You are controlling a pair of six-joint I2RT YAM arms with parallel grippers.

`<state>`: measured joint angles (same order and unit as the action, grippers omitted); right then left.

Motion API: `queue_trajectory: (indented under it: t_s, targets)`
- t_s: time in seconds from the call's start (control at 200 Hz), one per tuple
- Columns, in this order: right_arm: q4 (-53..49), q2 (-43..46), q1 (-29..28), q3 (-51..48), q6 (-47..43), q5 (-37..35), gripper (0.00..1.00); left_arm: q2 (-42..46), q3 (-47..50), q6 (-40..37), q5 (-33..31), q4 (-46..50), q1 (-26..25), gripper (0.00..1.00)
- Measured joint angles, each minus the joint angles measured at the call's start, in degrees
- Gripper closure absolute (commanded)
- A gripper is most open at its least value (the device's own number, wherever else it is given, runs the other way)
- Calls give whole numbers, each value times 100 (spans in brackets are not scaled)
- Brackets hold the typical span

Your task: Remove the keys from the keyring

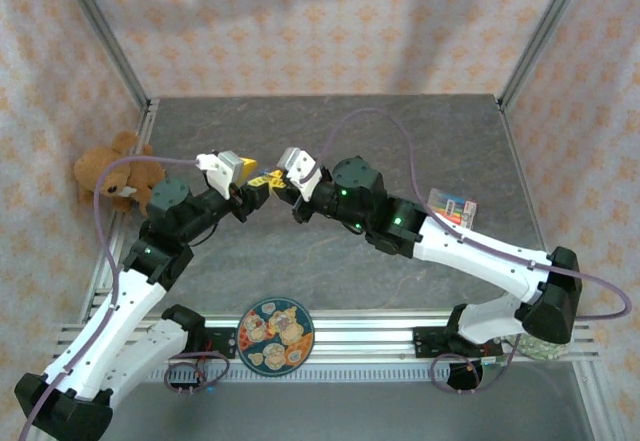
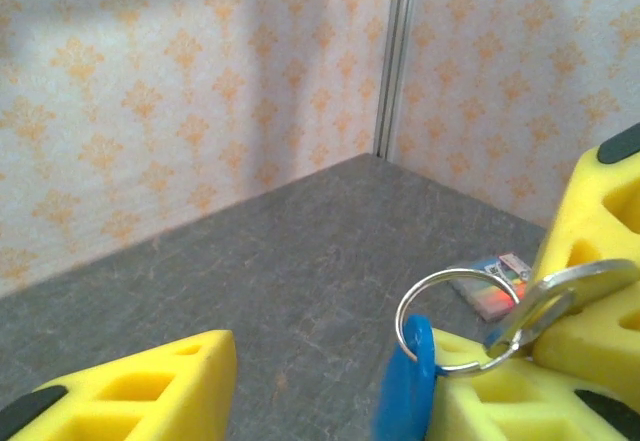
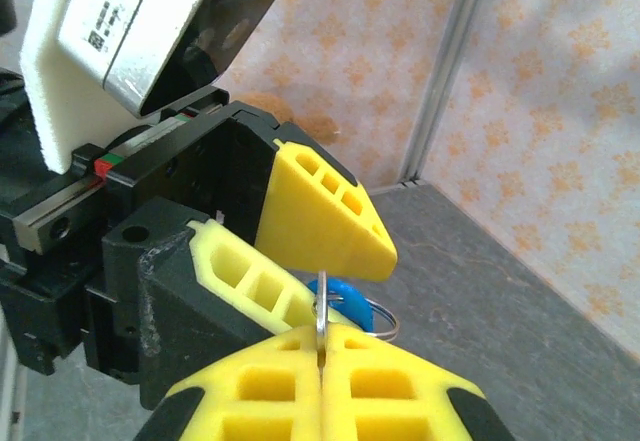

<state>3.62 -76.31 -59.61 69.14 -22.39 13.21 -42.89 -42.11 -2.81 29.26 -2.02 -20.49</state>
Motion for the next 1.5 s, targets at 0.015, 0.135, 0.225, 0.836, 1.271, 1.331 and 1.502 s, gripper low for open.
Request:
queue_trajectory:
  t_s: [0.015,0.135,0.225,0.836,1.271,1.331,1.502]
  targets:
    - [9,11,9,-11,17,33,100,9,7,0,-2,-4,-9,47]
    - [37,101,144,-114,140,166,100,111,24,2,28,-57,-85,43]
    - [33,164,297,-214,223,190,100,227,94,39,46,-157,-127,40]
    - [-1478,-61,1390,435,1427,686,100,125,931,903,-326,-1220,-127,35]
    - [-2503,-750,2103,894,2782,2391,100,-872,1788,1349,-293,-3473,-162,33]
    - [-2680,-852,2122,1115,2909,2603,100,-1102,1818,1322,-286,-3773,-229,32]
    - [-2942,-1001,2142,1480,3213,3091,100,-1550,1816,988,-271,-4509,-496,29]
